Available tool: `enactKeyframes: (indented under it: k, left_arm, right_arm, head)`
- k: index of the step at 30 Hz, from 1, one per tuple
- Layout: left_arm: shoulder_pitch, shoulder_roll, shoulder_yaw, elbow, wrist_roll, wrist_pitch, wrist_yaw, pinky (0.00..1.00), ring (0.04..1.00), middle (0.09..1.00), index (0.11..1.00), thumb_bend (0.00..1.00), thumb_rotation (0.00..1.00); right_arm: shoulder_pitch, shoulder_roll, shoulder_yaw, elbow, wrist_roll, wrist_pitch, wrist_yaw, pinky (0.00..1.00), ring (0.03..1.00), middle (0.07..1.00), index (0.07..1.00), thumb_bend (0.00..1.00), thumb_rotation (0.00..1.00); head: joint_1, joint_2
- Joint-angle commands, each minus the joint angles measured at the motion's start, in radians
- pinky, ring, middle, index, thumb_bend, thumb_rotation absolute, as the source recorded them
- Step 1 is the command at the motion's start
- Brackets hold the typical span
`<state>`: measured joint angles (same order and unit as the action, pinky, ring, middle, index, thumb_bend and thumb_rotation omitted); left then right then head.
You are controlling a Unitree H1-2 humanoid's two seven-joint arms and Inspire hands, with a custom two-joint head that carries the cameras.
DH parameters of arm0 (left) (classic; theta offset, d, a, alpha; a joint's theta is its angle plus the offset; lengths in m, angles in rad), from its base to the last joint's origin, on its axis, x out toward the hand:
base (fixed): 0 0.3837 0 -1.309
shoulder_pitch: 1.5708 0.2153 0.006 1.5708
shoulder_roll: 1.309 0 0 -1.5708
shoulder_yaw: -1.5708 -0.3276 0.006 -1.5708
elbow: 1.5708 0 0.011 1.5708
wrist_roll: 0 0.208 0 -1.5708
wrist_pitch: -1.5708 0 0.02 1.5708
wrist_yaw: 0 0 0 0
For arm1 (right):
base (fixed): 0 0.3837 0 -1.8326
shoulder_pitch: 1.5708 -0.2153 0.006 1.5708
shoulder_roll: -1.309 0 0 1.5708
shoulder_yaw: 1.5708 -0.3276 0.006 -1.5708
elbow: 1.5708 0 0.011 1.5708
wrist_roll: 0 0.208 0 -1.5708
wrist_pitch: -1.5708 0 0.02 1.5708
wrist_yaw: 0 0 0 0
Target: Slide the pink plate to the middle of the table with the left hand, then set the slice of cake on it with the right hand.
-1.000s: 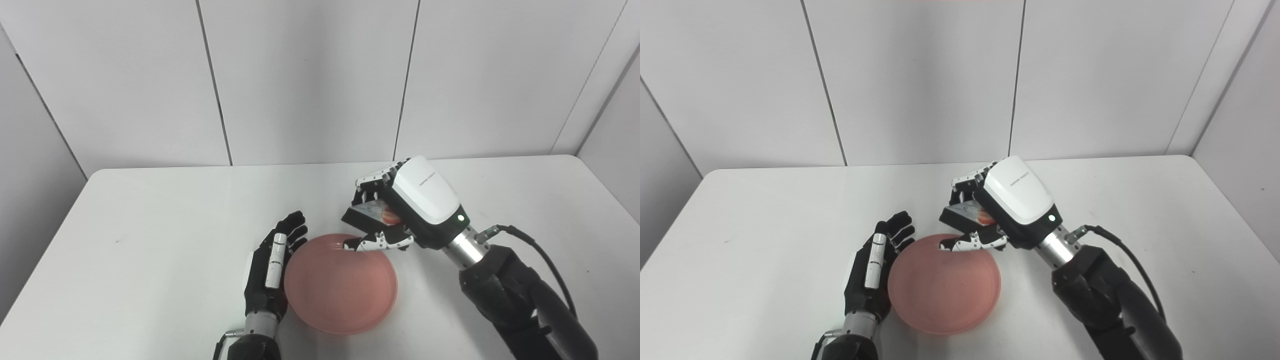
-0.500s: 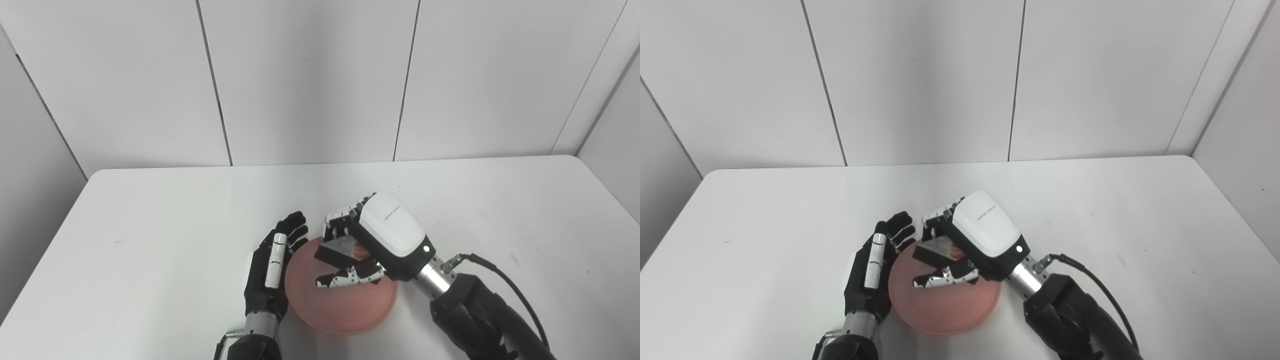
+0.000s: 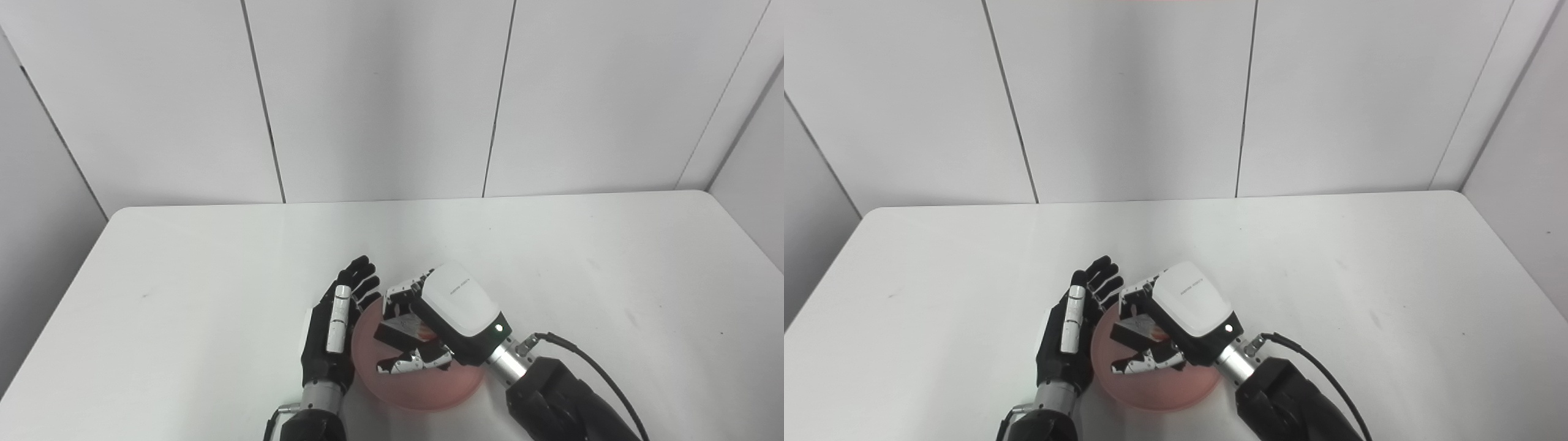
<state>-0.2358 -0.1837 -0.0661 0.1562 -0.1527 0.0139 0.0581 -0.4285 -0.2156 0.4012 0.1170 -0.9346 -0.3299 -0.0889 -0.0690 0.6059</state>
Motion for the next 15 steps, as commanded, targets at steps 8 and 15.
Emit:
enactKeyframes:
  k: [8, 15]
  left_arm:
    - [0.074, -0.051, 0.0, 0.076, 0.009, 0.098, 0.025, 0.81, 0.836, 0.855, 0.797, 0.75, 0.89]
    - [0.07, -0.047, 0.002, 0.075, 0.006, 0.098, 0.018, 0.79, 0.868, 0.869, 0.801, 0.74, 0.89]
  right_arm:
    - [-0.025, 0.002, 0.008, 0.011, -0.015, -0.021, -0.082, 0.15, 0.201, 0.298, 0.343, 0.6, 0.42]
    - [-0.031, -0.015, 0.015, 0.013, -0.017, -0.044, -0.108, 0.26, 0.324, 0.402, 0.456, 0.65, 0.59]
  head:
    - [0.003, 0.0]
    - [0.003, 0.0]
